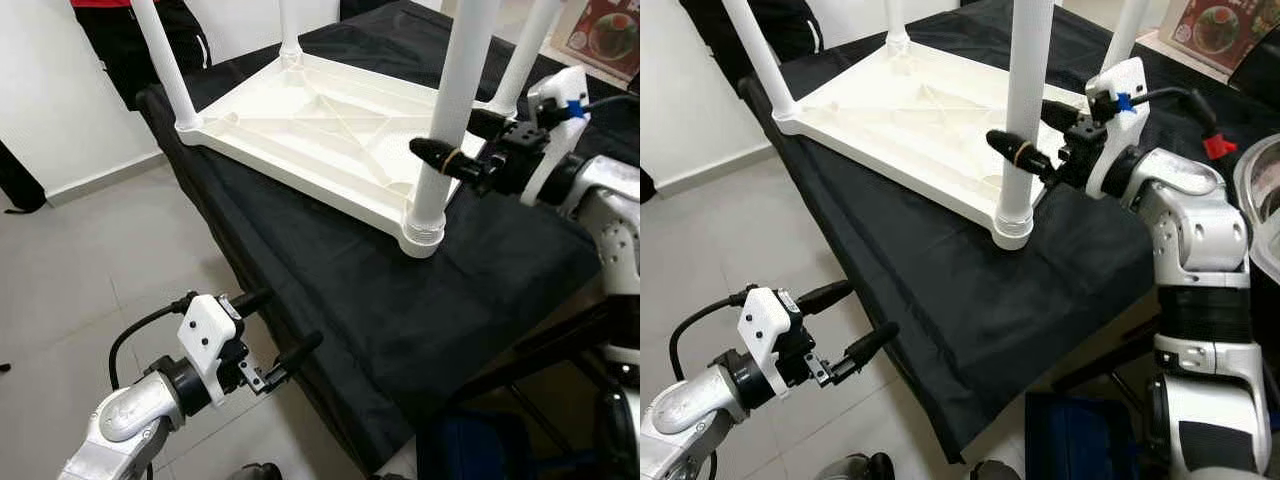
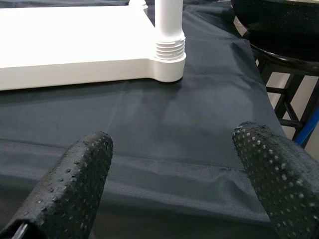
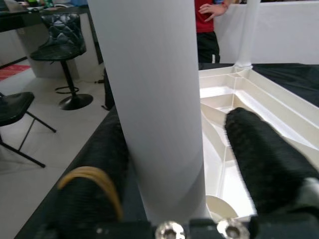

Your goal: Building children table

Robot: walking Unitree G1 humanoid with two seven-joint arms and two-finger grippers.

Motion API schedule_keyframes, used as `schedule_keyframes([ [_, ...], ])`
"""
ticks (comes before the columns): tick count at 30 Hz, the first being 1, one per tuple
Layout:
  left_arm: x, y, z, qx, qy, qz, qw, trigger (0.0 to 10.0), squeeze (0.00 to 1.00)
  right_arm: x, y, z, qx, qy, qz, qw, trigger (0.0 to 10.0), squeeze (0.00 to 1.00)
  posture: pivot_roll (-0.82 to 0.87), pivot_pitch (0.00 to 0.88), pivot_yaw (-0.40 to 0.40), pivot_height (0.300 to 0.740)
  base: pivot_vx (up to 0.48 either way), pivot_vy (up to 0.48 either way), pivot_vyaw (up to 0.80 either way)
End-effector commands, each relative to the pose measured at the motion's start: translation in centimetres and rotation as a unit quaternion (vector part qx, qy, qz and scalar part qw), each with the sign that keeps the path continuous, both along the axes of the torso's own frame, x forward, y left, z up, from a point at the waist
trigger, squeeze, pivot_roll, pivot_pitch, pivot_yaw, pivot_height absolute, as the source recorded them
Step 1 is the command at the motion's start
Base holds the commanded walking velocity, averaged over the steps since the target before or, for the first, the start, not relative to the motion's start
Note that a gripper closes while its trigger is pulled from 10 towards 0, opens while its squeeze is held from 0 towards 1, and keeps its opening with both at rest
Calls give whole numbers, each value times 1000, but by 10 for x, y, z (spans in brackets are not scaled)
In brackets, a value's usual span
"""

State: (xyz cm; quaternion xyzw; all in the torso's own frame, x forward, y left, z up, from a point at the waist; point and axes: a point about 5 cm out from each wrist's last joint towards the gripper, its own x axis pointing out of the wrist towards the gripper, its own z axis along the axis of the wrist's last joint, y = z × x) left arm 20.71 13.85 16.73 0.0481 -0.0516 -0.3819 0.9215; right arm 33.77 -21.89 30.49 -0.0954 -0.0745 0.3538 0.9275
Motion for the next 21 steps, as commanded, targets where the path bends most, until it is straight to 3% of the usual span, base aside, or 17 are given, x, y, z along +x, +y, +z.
schedule_keyframes([
  [1, -3, 0, -1, 5, 2, -4, 1000, 10000, 0, 0, 0, 4, 1, -8, 5, 1000, 0, 0, -4, 197, -16, 740, 0, 0, 0],
  [8, -3, 0, 0, 6, 2, -2, 1000, 10000, 0, 4, 0, -1, -1, -13, -56, 998, 0, 0, -6, 203, -16, 740, 0, 0, 0],
  [13, -2, 2, 0, 7, 1, 1, 1000, 10000, 0, -1, 1, -16, 9, -3, -139, 990, 0, 0, -12, 200, -11, 740, 0, 0, 0],
  [15, -2, 2, 0, 8, 1, 1, 1000, 10000, 0, -4, -1, -24, 19, 9, -201, 979, 0, 0, -13, 201, -12, 740, 0, 0, 0],
  [19, -2, 2, -1, 8, 1, 0, 1000, 10000, 0, -8, -4, -31, 38, 21, -257, 965, 0, 0, -19, 201, -13, 740, 0, 0, 0],
  [21, -1, 2, 0, 7, 1, 1, 1000, 10000, 0, -13, -2, -44, 58, 41, -314, 947, 0, 0, -21, 200, -12, 740, 0, 0, 0],
])
